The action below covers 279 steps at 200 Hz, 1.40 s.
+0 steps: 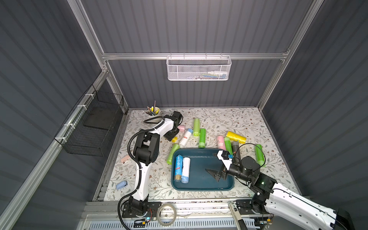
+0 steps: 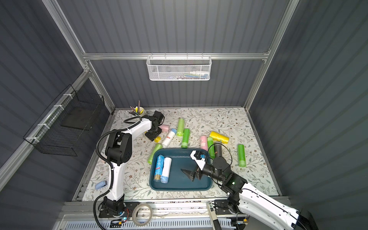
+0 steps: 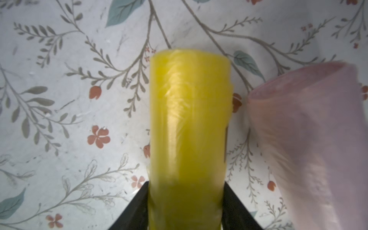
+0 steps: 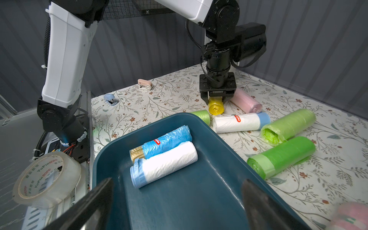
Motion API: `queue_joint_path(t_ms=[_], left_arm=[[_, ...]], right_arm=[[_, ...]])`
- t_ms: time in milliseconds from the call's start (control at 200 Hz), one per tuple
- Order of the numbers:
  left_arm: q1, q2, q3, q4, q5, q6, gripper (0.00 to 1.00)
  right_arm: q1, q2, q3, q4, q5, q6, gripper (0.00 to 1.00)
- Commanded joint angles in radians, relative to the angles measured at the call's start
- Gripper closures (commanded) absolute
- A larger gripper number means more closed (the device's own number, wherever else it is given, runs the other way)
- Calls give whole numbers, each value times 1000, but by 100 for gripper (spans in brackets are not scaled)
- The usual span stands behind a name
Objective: Put the roll of trash bags into the storage box
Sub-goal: Pick up the roll of trash bags from the center of the board.
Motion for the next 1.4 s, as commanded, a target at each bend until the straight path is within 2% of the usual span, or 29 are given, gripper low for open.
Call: queue_joint_path(t_ms=[0, 200, 480, 670, 830, 1026, 1201, 1391], left_arm=[[-4, -47, -28, -43, -46, -8, 50], [-2, -136, -139, -6, -73, 12, 67], [-2, -384, -366, 10, -176, 165, 68], [-2, -613, -528, 11, -180, 304, 68], [-2, -772, -612, 30, -78, 431, 68], [-11, -870, -639, 0, 58, 533, 68], [-51, -939, -691, 22, 142, 501, 68], [-196, -951, -687, 25, 148, 444, 68]], right_arm=[[3, -11, 0, 0, -18, 5, 1], [3, -20, -1, -6, -12, 4, 1], [3, -30, -3, -11, -7, 4, 1], [3, -26, -4, -9, -2, 4, 1], [3, -27, -4, -12, 5, 2, 1], [3, -23, -6, -11, 6, 1, 1], [3, -17, -8, -9, 13, 1, 1], [3, 2, -10, 0, 19, 0, 1]])
